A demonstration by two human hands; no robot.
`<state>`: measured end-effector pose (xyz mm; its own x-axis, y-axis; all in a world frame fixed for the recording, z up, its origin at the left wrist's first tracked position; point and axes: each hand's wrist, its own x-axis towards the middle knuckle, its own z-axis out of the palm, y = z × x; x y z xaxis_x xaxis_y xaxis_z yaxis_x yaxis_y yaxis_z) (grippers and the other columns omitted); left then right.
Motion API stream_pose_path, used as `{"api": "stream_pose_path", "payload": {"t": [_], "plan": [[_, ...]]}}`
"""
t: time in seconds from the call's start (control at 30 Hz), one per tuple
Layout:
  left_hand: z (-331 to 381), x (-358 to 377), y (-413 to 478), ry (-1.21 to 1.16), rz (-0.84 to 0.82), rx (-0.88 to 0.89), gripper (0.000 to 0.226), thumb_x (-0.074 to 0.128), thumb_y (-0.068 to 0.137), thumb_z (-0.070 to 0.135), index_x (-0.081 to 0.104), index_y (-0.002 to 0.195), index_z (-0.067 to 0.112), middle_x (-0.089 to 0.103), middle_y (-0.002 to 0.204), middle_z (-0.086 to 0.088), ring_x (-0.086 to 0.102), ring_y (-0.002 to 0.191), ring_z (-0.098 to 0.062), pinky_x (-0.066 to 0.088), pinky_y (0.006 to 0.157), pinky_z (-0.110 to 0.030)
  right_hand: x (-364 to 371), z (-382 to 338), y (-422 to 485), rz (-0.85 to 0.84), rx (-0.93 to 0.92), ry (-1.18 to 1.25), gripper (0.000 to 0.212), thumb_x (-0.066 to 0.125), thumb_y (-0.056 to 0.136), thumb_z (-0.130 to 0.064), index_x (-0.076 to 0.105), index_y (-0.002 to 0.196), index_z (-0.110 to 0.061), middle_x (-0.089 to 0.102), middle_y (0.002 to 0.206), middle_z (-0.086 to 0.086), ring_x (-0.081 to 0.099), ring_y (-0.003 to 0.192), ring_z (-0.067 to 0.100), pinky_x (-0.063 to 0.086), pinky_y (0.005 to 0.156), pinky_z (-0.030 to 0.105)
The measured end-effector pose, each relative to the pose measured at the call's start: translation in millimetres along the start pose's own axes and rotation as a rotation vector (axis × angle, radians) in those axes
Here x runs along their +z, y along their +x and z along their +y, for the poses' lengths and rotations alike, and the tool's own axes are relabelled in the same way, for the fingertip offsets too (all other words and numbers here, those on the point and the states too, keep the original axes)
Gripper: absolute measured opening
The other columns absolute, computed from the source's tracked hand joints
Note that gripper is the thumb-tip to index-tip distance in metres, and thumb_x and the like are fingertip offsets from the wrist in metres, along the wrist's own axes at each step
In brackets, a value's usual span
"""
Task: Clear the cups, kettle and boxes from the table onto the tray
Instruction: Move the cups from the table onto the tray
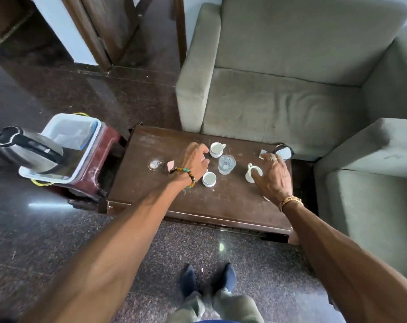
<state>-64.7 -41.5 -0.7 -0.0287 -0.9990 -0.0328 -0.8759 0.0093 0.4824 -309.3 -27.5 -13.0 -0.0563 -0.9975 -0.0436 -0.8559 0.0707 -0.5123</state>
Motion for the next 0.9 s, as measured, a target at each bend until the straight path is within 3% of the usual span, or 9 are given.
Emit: {"api": "stream_pose_path", "payload": {"t": [0.1, 0.27, 0.4, 0.5, 0.57, 0.67, 0.9], "plan": [[33.1, 22.7, 17.5, 0.000, -0.062, 0.059, 0.028, 0.060, 0.087, 0.025, 0.059, 0.114, 0.018, 0.057, 0.114, -0.006, 0.058, 0.104, -0.026, 0.047, 0.084, -0.032, -15.1, 35.7, 9.2, 0.042, 0.131, 0.020, 0.043, 0.065, 0.082, -0.034, 0.060, 0.120, -0.014, 0.060, 0.117, 0.009, 0.055, 0.112, 0.029, 0.044, 0.095, 0.037], [82.9, 84.6, 51.3, -0.026, -0.112, 0.117, 0.030, 0.063, 0.086, 0.024, 0.060, 0.115, 0.017, 0.058, 0.116, -0.005, 0.058, 0.105, -0.023, 0.043, 0.085, -0.029, -24.7, 104.7, 22.6, 0.109, 0.264, 0.068, 0.037, 0.067, 0.078, -0.025, 0.059, 0.112, -0.012, 0.062, 0.111, 0.012, 0.057, 0.106, 0.031, 0.046, 0.086, 0.036], [112.1, 148.5, 71.6, -0.059, -0.214, 0.095, 0.027, 0.062, 0.085, 0.022, 0.058, 0.112, 0.019, 0.057, 0.112, -0.003, 0.058, 0.104, -0.024, 0.049, 0.088, -0.037, -17.1, 164.0, 30.9, 0.026, 0.375, 0.081, 0.053, 0.069, 0.079, -0.036, 0.054, 0.126, -0.018, 0.056, 0.126, 0.007, 0.057, 0.113, 0.027, 0.047, 0.092, 0.036], [126.2, 196.2, 76.6, -0.062, -0.263, 0.091, 0.026, 0.063, 0.084, 0.020, 0.058, 0.110, 0.020, 0.056, 0.109, -0.003, 0.057, 0.100, -0.024, 0.047, 0.079, -0.029, -5.0, 205.7, 35.3, -0.079, 0.439, 0.073, 0.073, 0.070, 0.076, -0.044, 0.047, 0.138, -0.015, 0.052, 0.135, 0.008, 0.057, 0.118, 0.027, 0.048, 0.096, 0.038], [130.9, 230.1, 77.7, -0.105, -0.318, 0.080, 0.030, 0.064, 0.084, 0.018, 0.057, 0.113, 0.015, 0.054, 0.115, -0.006, 0.055, 0.106, -0.025, 0.041, 0.087, -0.028, 8.7, 230.9, 38.2, -0.142, 0.481, 0.072, 0.080, 0.074, 0.074, -0.039, 0.043, 0.143, -0.013, 0.049, 0.138, 0.008, 0.058, 0.119, 0.028, 0.049, 0.095, 0.036], [133.1, 273.0, 74.7, -0.098, -0.421, 0.060, 0.041, 0.065, 0.084, 0.018, 0.051, 0.122, 0.012, 0.051, 0.125, -0.009, 0.051, 0.116, -0.027, 0.042, 0.098, -0.034, 32.7, 256.1, 36.7, -0.216, 0.529, 0.085, 0.084, 0.077, 0.073, -0.037, 0.040, 0.145, -0.014, 0.047, 0.137, 0.008, 0.056, 0.120, 0.029, 0.047, 0.095, 0.036], [122.6, 342.3, 68.8, -0.024, -0.600, -0.060, 0.071, 0.064, 0.086, 0.028, 0.027, 0.145, 0.015, 0.035, 0.143, -0.009, 0.042, 0.130, -0.027, 0.038, 0.104, -0.036, 93.7, 282.0, 44.8, -0.316, 0.564, 0.146, 0.079, 0.076, 0.075, -0.044, 0.040, 0.141, -0.018, 0.047, 0.131, 0.005, 0.059, 0.111, 0.028, 0.044, 0.084, 0.030]]}}
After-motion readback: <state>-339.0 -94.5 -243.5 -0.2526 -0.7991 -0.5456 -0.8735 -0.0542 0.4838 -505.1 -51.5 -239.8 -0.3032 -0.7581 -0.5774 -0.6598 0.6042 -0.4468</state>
